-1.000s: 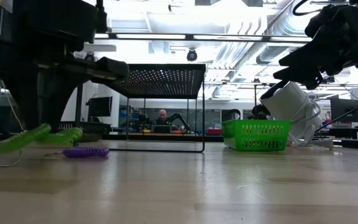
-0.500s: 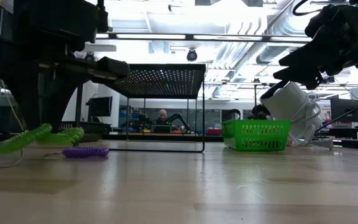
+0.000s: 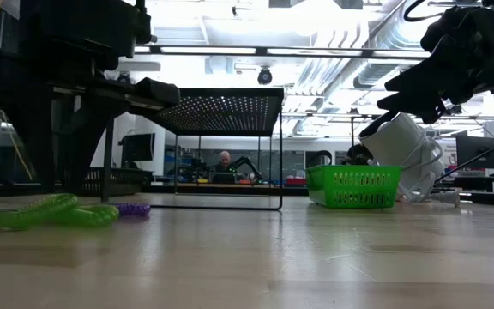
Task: Pick & Place Office Desk Supplies
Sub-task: Put the green spring keychain into the gray bin
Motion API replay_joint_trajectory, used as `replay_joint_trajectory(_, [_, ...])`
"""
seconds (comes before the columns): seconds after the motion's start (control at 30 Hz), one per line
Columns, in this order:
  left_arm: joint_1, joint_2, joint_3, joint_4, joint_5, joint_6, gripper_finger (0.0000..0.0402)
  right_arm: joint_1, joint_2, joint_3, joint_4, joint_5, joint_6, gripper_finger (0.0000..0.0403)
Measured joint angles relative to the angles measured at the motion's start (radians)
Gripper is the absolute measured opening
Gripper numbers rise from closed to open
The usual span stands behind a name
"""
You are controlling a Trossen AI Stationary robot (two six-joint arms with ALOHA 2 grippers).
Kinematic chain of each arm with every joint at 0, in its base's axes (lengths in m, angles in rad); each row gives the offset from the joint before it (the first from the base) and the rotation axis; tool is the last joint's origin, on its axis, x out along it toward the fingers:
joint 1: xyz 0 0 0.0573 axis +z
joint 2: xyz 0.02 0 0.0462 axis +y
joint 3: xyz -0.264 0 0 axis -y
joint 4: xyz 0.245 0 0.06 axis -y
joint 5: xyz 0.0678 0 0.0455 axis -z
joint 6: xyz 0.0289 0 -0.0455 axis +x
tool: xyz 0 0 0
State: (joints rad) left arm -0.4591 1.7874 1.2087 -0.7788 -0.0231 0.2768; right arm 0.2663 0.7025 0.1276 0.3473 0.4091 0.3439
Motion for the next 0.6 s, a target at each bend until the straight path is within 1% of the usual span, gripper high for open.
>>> replay_joint_trajectory(0.6, [0.000,0.029,0.001,0.021,-0.006,0.000,0.0072,0.000,0.000,0.000,-0.001,0.000,0.000,0.0223])
